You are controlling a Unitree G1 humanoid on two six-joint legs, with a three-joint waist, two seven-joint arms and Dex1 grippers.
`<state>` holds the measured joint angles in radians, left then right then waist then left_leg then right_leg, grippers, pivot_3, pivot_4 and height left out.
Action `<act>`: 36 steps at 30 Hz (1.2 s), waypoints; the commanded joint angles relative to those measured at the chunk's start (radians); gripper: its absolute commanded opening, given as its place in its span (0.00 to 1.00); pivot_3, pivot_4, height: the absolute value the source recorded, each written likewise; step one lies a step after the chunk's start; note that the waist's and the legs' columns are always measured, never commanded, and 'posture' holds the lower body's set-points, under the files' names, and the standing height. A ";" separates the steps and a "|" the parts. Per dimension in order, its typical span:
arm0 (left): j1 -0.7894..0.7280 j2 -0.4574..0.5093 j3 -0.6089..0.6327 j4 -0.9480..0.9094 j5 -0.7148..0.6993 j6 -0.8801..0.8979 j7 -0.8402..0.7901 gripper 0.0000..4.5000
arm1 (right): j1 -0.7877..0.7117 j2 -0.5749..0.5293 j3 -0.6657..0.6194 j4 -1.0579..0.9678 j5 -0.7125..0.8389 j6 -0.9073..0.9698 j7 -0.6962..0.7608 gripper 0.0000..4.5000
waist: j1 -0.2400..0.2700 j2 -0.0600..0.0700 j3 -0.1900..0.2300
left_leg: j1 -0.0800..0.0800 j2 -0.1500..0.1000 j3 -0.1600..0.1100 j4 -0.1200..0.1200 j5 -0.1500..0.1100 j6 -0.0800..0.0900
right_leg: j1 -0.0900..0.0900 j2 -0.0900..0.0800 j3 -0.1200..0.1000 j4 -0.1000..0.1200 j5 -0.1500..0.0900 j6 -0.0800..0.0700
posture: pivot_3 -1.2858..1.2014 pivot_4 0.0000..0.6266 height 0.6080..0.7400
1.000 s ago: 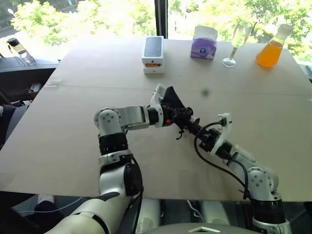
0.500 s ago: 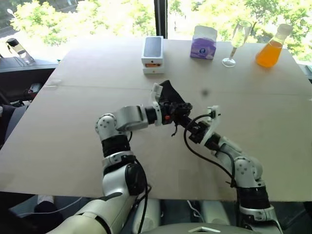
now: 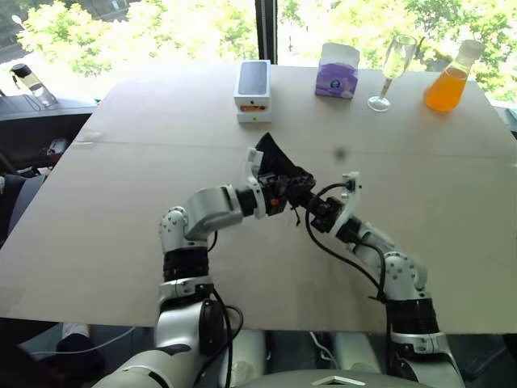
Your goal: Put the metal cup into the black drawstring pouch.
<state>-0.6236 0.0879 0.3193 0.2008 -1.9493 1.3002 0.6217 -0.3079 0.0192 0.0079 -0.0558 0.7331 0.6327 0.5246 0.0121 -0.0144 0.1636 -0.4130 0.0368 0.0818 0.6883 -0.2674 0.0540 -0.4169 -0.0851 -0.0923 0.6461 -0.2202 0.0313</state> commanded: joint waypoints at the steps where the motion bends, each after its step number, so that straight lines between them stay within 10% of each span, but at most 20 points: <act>1: -0.008 -0.053 -0.060 -0.029 -0.023 0.030 -0.030 0.00 | -0.071 0.051 0.099 0.000 -0.041 -0.063 0.072 0.01 | 0.000 0.000 0.000 | 0.000 0.000 0.000 0.000 0.000 0.000 | 0.000 0.000 0.000 0.000 0.000 0.000 | 0.52 0.24 0.98; 6: 0.022 -0.055 0.031 -0.023 -0.023 0.034 -0.051 0.00 | -0.095 0.098 0.028 0.004 0.071 -0.059 0.162 0.01 | 0.001 0.000 0.000 | 0.000 0.000 0.000 0.000 0.000 0.000 | 0.000 0.000 0.000 0.000 0.000 0.000 | 0.52 0.24 0.98; 13: -0.026 -0.064 -0.020 -0.048 -0.023 0.073 -0.111 0.00 | -0.095 0.013 0.230 0.060 -0.211 -0.202 0.251 0.01 | -0.001 0.000 0.000 | 0.000 0.000 -0.001 0.000 0.000 0.000 | 0.002 0.000 -0.002 -0.002 0.000 0.000 | 0.52 0.24 0.98; 21: -0.006 0.227 -0.255 -0.101 -0.023 0.113 -0.231 0.00 | -0.203 -0.034 0.274 0.169 -0.552 -0.520 0.148 0.01 | -0.021 0.000 0.000 | 0.001 0.001 -0.002 -0.001 0.002 -0.003 | 0.001 0.000 -0.001 0.000 0.000 0.000 | 0.52 0.24 0.98; 34: 0.013 0.257 -0.249 -0.076 -0.023 0.031 -0.216 0.00 | -0.204 -0.074 0.297 0.196 -0.629 -0.504 0.187 0.01 | -0.024 0.000 0.000 | 0.001 0.001 -0.002 -0.001 0.002 -0.003 | 0.001 0.000 -0.002 -0.001 0.000 0.000 | 0.52 0.24 0.98; 36: 0.011 0.279 -0.251 -0.071 -0.023 0.024 -0.214 0.00 | -0.203 -0.109 0.293 0.198 -0.654 -0.502 0.183 0.14 | -0.022 0.000 0.000 | 0.001 0.001 -0.002 -0.001 0.002 -0.003 | 0.001 0.000 -0.002 -0.001 0.000 0.000 | 0.52 0.24 0.98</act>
<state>-0.6157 0.3747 0.1156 0.1424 -1.9445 1.3003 0.4152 -0.4769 -0.0897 0.2977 0.1760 0.0944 0.1338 0.7121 -0.0098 -0.0143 0.1640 -0.4123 0.0374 0.0795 0.6871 -0.2654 0.0506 -0.4155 -0.0857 -0.0941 0.6452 -0.2203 0.0313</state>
